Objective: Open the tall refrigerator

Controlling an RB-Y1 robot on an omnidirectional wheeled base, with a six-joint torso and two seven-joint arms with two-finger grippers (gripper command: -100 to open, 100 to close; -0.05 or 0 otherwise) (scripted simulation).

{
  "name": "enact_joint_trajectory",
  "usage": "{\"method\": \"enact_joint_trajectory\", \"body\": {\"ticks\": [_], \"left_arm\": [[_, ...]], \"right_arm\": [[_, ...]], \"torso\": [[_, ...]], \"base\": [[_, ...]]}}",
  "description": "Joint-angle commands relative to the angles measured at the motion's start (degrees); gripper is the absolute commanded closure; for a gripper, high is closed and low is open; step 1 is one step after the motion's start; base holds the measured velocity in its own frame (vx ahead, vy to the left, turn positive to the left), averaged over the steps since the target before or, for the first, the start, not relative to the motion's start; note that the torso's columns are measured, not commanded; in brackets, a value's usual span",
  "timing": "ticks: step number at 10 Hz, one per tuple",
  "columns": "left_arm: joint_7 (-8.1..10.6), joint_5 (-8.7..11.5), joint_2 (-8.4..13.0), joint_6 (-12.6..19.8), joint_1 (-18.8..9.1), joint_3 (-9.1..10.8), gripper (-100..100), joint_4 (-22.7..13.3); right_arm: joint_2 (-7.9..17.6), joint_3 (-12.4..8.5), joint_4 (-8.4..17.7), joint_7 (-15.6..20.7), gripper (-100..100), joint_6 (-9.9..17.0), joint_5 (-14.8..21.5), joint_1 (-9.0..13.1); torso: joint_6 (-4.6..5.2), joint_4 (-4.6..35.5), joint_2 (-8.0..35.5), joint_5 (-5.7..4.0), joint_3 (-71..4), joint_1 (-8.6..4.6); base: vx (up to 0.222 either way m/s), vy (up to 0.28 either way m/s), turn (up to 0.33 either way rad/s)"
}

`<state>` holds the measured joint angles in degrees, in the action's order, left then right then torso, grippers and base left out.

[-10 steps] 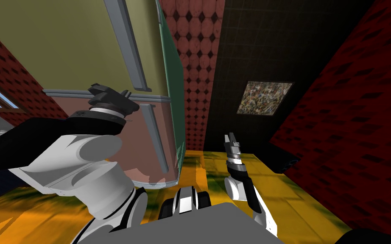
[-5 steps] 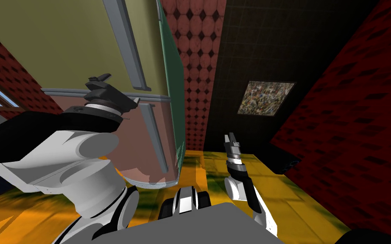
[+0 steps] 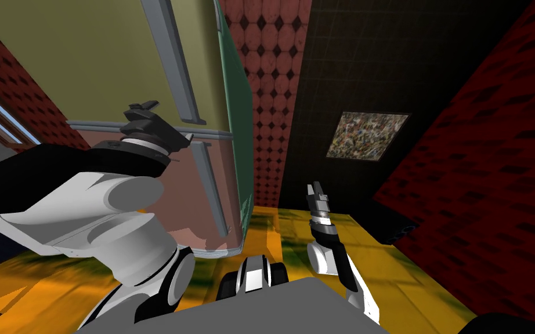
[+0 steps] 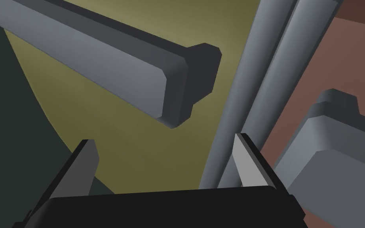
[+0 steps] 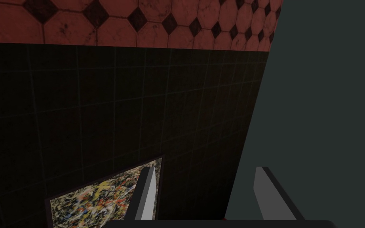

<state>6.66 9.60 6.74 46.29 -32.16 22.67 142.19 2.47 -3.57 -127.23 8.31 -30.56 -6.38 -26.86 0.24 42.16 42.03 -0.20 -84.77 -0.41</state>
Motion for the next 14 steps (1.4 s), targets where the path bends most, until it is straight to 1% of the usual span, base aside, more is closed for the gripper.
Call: {"method": "enact_joint_trajectory", "body": {"ticks": [1,2,3,4,7,8,9,11,12,13,14], "left_arm": [[-1.55,-0.6,0.3,2.7,-1.7,-0.3,-100,0.2],[-1.99,-0.8,0.8,3.5,-2.2,-0.28,-100,0.8],[-1.71,-0.9,0.5,2.8,-1.9,-0.3,-100,0.4],[-1.62,-1.2,1.1,4.1,-3.8,0.0,-100,-0.1],[-1.18,-1.7,2.3,6.5,-7.3,0.5,-100,-1.4],[-1.22,-1.4,2.2,6.1,-6.7,0.56,-100,-1.1],[-1.47,-1.4,1.5,4.9,-4.9,0.17,100,-0.5],[-1.62,-1.2,1.1,4.1,-3.8,0.0,100,-0.1],[-1.76,-1.1,0.7,3.4,-2.6,-0.16,100,0.3],[-1.83,-1.0,0.5,3.0,-2.0,-0.25,100,0.5],[-2.01,-1.2,1.3,2.5,-3.5,0.24,100,0.3]], "right_arm": [[0.0,0.0,0.0,0.0,0,0.0,0.0,0.0],[0.0,0.0,0.0,0.0,0,0.0,0.0,0.0],[0.0,0.0,0.0,0.0,0,0.0,0.0,0.0],[0.0,0.0,0.0,0.0,0,0.0,0.0,0.0],[0.0,0.0,0.0,0.0,0,0.0,0.0,0.0],[0.0,0.0,0.0,0.0,0,0.0,0.0,0.0],[0.0,0.0,0.0,0.0,0,0.0,0.0,0.0],[0.0,0.0,0.0,0.0,0,0.0,0.0,0.0],[0.0,0.0,0.0,0.0,0,0.0,0.0,0.0],[0.0,0.0,0.0,0.0,0,0.0,0.0,0.0],[0.0,0.0,0.0,0.0,0,0.0,0.0,0.0]], "torso": [[-0.01,0.0,0.0,0.01,0.0,0.02],[-0.02,0.0,0.0,0.02,0.0,0.05],[-0.09,0.0,0.0,0.07,0.0,0.17],[-0.09,0.0,0.1,0.14,0.1,0.34],[-0.21,0.1,0.1,0.22,0.1,0.47],[-0.23,0.1,0.2,0.22,0.1,0.47],[-0.22,0.1,0.3,0.24,0.2,0.46],[-0.13,-0.2,0.2,0.42,0.4,0.32],[-0.09,-0.4,0.1,0.46,0.4,0.25],[-0.03,-0.5,0.0,0.46,0.3,0.11],[0.01,-0.6,-0.1,0.43,0.3,0.04]], "base": [[0.007,-0.061,0.023],[0.005,-0.053,0.011],[0.001,-0.02,0.018],[0.021,0.0,0.018],[0.044,0.005,0.013],[0.021,0.007,0.005],[-0.014,0.004,-0.005],[-0.028,0.017,-0.007],[-0.023,0.0,0.0],[-0.033,-0.008,-0.001],[-0.021,0.006,0.017]]}}
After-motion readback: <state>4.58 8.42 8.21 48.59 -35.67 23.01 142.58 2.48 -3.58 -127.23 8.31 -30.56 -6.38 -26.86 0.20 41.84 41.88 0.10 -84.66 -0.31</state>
